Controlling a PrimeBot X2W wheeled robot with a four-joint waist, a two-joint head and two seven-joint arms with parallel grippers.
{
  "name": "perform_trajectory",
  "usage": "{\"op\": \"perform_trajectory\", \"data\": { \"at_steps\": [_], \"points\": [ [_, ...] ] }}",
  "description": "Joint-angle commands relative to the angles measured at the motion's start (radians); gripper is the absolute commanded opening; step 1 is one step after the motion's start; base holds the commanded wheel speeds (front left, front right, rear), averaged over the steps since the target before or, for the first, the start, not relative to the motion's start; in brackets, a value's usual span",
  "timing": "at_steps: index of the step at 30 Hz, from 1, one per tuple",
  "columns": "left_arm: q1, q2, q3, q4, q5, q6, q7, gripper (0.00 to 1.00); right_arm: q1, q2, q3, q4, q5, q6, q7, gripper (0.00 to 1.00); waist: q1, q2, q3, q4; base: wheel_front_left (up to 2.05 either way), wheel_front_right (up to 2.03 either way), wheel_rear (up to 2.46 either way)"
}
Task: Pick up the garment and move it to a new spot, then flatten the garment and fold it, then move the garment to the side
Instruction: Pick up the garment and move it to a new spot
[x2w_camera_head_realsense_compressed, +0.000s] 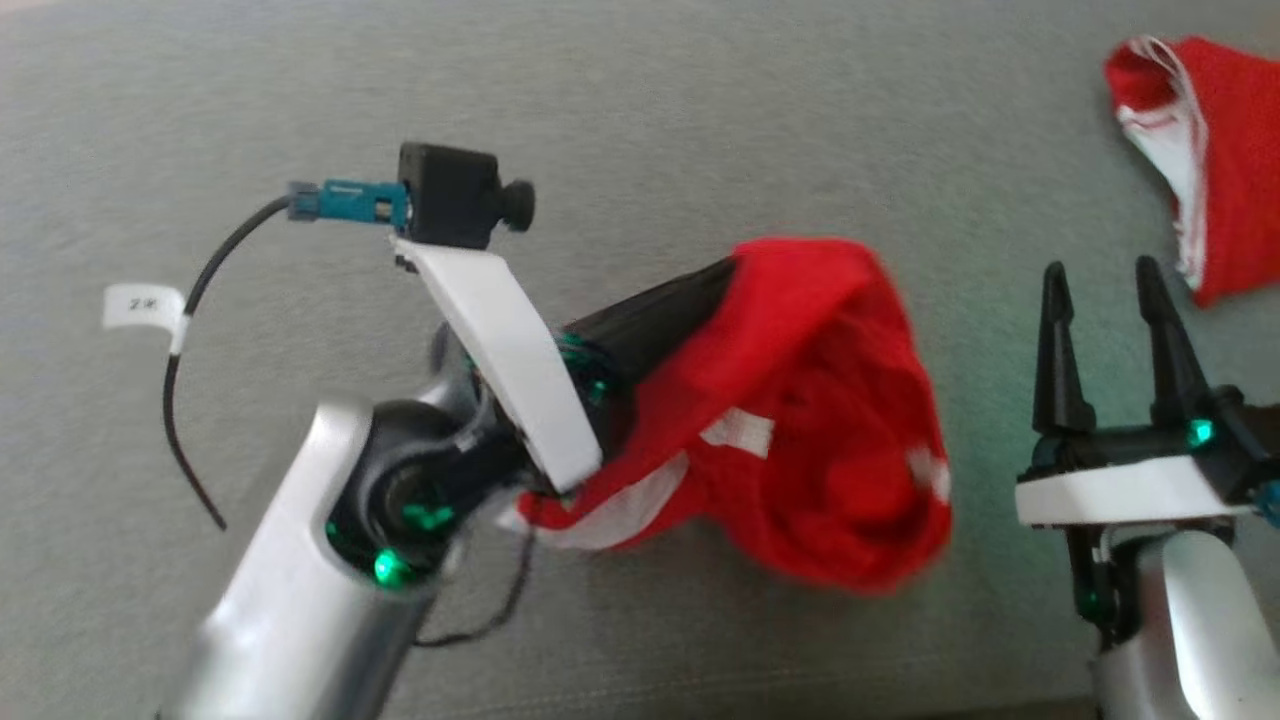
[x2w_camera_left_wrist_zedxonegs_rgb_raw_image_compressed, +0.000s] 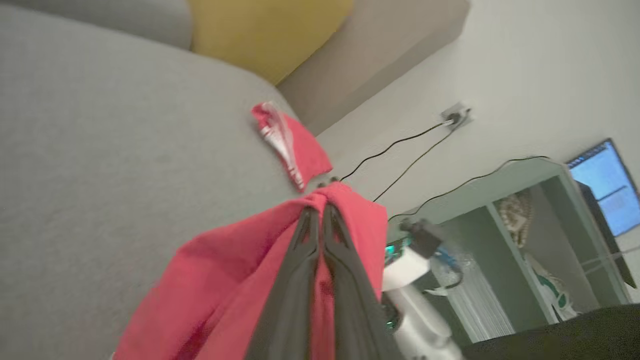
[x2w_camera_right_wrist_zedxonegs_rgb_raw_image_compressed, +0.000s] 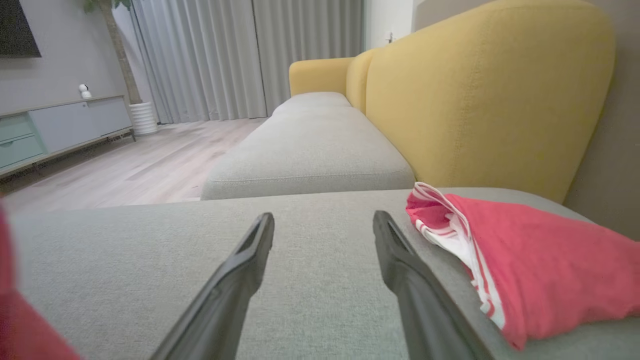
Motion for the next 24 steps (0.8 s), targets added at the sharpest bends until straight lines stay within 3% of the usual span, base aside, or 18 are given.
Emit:
{"op": "perform_trajectory", "data": {
  "at_steps": [1,2,4,8,9,10,11,17,24],
  "points": [
    [-0.037,0.032,0.047,0.005,0.007,0.003,0.008,0.00,-0.036,0.000,0.029,-0.026,0.007,-0.001,-0.012,1.00,0.0001,0.0000,0.029,-0.045,0.00,0.00,0.00],
    [-0.064,0.069,0.061,0.110,0.048,-0.004,-0.002,0.00,-0.047,0.001,0.034,-0.019,0.019,-0.001,-0.013,1.00,0.0001,0.0000,0.040,-0.072,0.00,0.00,0.00],
    [-0.102,0.116,0.051,0.228,0.105,-0.060,-0.018,0.00,-0.056,0.001,0.039,-0.018,0.037,-0.001,-0.013,1.00,0.0001,0.0000,0.049,-0.097,0.00,0.00,0.00],
    [-0.181,0.146,0.066,0.474,0.194,-0.132,-0.136,0.00,-0.063,0.001,0.054,-0.010,0.056,-0.001,-0.013,1.00,0.0001,0.0000,0.054,-0.132,0.00,0.00,0.00],
    [-0.203,0.152,0.067,0.530,0.236,-0.136,-0.190,0.20,-0.063,0.001,0.057,-0.008,0.059,-0.001,-0.013,1.00,0.0001,0.0000,0.053,-0.138,0.00,0.00,0.00],
    [-0.222,0.155,0.063,0.585,0.277,-0.140,-0.241,0.54,-0.063,0.001,0.060,-0.006,0.062,-0.001,-0.014,1.00,0.0001,0.0000,0.050,-0.142,0.00,0.00,0.00],
    [-0.235,0.156,0.056,0.638,0.307,-0.144,-0.282,1.00,-0.062,0.001,0.063,-0.003,0.064,-0.001,-0.014,1.00,0.0001,0.0000,0.047,-0.147,0.00,0.00,0.00],
    [-0.263,0.159,0.038,0.835,0.451,-0.112,-0.540,1.00,-0.041,0.002,0.052,0.000,0.056,-0.001,-0.014,1.00,0.0001,0.0000,-0.004,-0.147,0.00,0.00,0.00],
    [-0.161,0.129,0.045,0.850,0.499,-0.053,-0.771,1.00,0.009,0.002,0.003,-0.017,0.008,-0.001,-0.014,1.00,0.0001,0.0000,-0.088,-0.097,0.00,0.00,0.00]
  ]
}}
